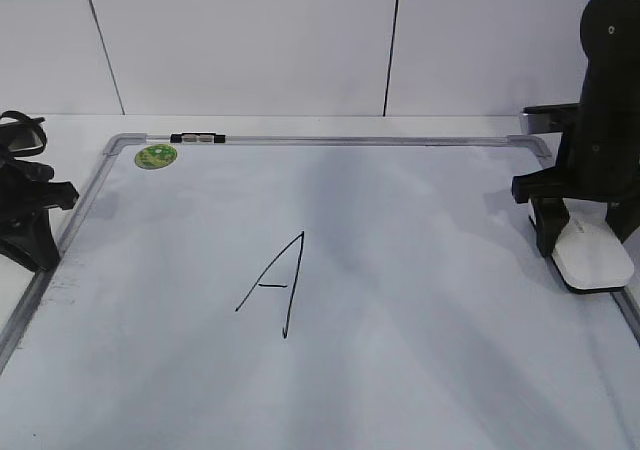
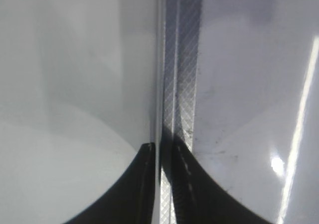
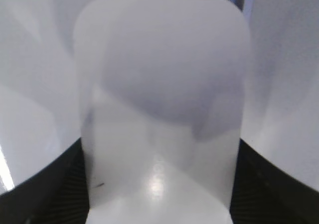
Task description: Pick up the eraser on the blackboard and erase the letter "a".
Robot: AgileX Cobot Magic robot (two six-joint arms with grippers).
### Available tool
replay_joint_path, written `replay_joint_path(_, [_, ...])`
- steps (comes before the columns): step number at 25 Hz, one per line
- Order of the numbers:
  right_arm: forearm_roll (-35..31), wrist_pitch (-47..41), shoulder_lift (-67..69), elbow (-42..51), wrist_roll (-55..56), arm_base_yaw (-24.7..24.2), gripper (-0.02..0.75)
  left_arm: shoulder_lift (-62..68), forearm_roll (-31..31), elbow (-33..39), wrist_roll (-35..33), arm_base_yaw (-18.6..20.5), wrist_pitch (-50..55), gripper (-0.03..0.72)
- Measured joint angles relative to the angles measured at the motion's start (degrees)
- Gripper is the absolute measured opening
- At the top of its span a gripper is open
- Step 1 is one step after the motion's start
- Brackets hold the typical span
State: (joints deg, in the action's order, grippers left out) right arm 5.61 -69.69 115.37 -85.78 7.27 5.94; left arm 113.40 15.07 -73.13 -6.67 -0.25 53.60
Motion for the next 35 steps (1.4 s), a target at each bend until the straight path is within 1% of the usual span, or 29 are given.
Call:
replay_joint_path(26, [-2.11,0.95,0.05,0.00,0.00,0.00,0.557,0.00,0.00,0.00,0.00,0.00,0.00,0.089])
replay_joint_path(35, [-2.11,0.99,0.05,0.00,0.00,0.00,0.568,0.00,0.00,0.00,0.00,0.00,0.00,0.089])
